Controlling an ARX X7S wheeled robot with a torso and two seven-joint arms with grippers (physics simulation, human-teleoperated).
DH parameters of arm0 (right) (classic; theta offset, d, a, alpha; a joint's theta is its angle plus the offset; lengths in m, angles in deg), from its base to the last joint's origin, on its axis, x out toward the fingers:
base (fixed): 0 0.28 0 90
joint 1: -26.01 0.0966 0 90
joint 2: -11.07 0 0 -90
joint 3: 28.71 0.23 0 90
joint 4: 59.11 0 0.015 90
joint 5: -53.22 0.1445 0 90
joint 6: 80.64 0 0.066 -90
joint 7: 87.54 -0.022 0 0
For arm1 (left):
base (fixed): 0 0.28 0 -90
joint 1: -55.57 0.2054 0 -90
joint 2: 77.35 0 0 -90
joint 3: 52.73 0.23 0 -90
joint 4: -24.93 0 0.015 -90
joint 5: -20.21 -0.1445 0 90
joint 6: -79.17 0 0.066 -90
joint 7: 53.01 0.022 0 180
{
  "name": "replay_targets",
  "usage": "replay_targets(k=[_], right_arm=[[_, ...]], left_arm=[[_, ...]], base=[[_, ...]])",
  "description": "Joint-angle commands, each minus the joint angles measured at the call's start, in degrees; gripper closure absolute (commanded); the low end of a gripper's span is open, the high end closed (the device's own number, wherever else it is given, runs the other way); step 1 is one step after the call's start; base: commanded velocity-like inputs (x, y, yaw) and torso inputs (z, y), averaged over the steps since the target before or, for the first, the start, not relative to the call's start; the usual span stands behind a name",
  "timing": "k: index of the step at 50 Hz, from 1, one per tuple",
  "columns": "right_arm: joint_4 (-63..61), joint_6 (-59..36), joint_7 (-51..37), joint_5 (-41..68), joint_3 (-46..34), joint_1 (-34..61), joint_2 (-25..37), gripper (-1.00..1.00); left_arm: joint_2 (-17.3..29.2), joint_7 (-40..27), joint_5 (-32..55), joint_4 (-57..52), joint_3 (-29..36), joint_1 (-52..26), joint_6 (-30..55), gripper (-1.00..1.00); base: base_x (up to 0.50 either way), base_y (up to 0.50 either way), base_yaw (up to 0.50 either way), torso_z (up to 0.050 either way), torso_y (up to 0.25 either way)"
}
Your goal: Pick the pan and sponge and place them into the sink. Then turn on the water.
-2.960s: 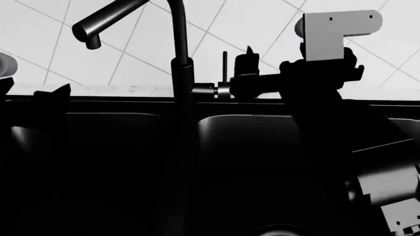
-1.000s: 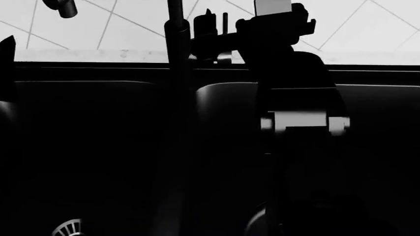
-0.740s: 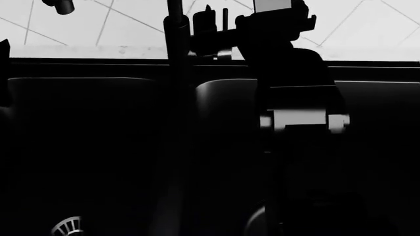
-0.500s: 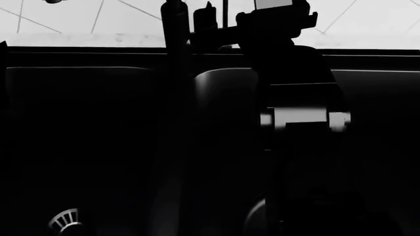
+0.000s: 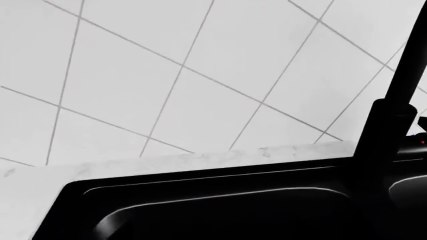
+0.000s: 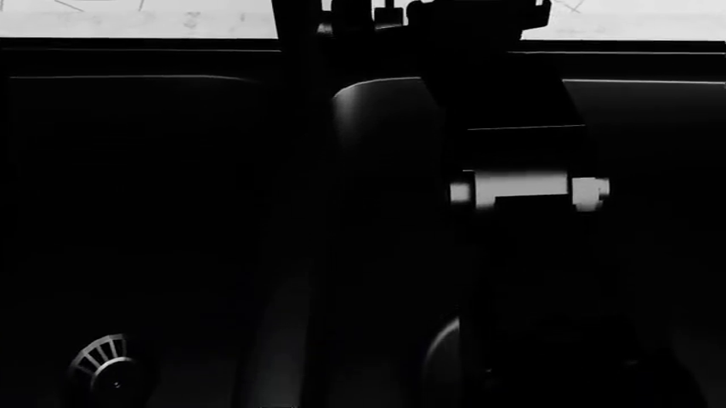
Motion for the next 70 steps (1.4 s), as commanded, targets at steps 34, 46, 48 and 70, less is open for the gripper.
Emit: replay_targets(k=[34, 46, 48, 70], right_arm=[[0.0, 0.3, -1.9, -10.2, 12.2, 0.1, 1.1, -1.00], [0.0, 0.6, -1.9, -11.3, 14.5, -0.2, 2.1, -1.00], [0.0, 0.7, -1.9, -11.1, 15.3, -0.6, 2.2, -1.00], [-0.6, 0.0, -1.0, -9.3, 19.6, -2.7, 3.6, -1.00]], left_arm=[[-0.1, -0.8, -0.3, -0.2, -0.4, 0.6, -1.4, -1.00], [-0.2, -1.0, -0.6, -0.3, -0.4, 0.8, -1.9, -1.00], [-0.2, -1.0, -0.7, -0.3, -0.4, 0.8, -2.0, -1.00], [0.1, -1.1, -1.0, -0.4, 0.1, 0.6, -1.8, -1.00]], base=[[0.00, 0.00, 0.00, 0.002, -0.003], [0.00, 0.00, 0.00, 0.000, 0.000], [0.00, 0.00, 0.00, 0.000, 0.000], [0.00, 0.00, 0.00, 0.000, 0.000]])
